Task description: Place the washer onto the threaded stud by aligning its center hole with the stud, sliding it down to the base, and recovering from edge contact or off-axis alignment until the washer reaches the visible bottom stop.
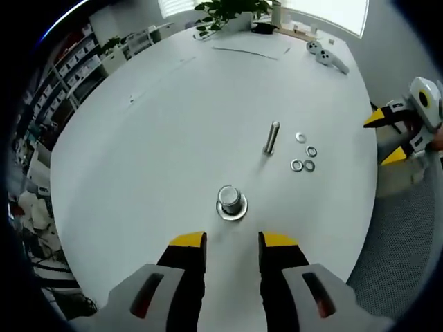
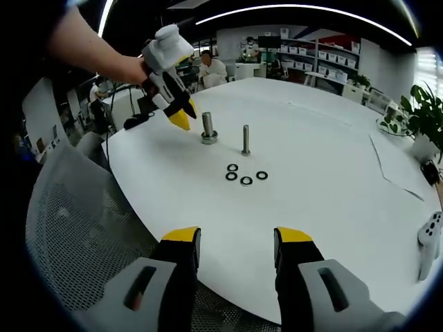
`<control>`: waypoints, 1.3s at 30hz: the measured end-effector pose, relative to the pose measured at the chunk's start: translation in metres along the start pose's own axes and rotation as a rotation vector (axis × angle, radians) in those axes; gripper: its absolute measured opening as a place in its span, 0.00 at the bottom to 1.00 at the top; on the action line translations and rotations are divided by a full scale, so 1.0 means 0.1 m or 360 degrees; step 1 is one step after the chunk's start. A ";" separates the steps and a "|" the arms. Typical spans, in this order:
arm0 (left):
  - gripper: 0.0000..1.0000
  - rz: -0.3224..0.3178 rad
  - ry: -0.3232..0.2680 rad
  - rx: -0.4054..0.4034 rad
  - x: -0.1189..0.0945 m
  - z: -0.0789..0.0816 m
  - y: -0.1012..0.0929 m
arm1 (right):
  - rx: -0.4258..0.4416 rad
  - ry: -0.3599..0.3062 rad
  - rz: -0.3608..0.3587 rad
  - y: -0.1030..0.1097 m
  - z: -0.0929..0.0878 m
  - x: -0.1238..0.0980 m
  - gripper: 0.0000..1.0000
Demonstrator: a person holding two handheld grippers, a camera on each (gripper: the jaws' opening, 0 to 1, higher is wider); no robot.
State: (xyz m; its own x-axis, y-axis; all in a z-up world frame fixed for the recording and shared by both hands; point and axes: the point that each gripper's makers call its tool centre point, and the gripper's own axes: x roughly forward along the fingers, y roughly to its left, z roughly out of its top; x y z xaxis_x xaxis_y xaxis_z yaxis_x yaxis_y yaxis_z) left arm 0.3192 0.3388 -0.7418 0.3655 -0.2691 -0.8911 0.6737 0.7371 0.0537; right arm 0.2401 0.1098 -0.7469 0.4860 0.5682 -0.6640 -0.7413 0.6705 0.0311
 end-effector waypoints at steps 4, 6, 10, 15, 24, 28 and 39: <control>0.30 0.0013 -0.0119 -0.0143 -0.09 0.00 -0.04 | -0.0001 0.0009 -0.0003 0.00 -0.01 0.00 0.45; 0.32 0.0008 -0.0128 -0.0108 -0.11 -0.06 -0.08 | -0.0008 0.0018 -0.0011 -0.01 -0.02 0.01 0.45; 0.31 0.0013 -0.0157 -0.0188 -0.15 -0.20 -0.17 | -0.0003 0.0026 -0.0020 -0.02 -0.03 0.00 0.45; 0.31 0.0060 -0.0246 -0.0256 -0.25 -0.31 -0.26 | 0.0000 0.0034 -0.0029 -0.04 -0.04 0.00 0.45; 0.33 0.0109 -0.0389 -0.0358 -0.40 -0.42 -0.40 | 0.0010 0.0035 -0.0054 -0.07 -0.04 0.00 0.46; 0.33 0.0140 -0.0488 -0.0386 -0.52 -0.41 -0.45 | 0.0016 0.0038 -0.0060 -0.07 -0.05 0.00 0.46; 0.34 0.0173 -0.0616 -0.0554 -0.69 -0.53 -0.57 | 0.0023 0.0062 -0.0070 -0.08 -0.07 0.00 0.47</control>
State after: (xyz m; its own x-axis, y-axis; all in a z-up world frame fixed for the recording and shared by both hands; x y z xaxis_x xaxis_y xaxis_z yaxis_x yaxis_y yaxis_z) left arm 0.2218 0.3483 -0.7072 0.6761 -0.3402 -0.6536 0.3896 0.9179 -0.0748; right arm 0.2426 0.1009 -0.7525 0.4993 0.5193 -0.6936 -0.7126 0.7014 0.0121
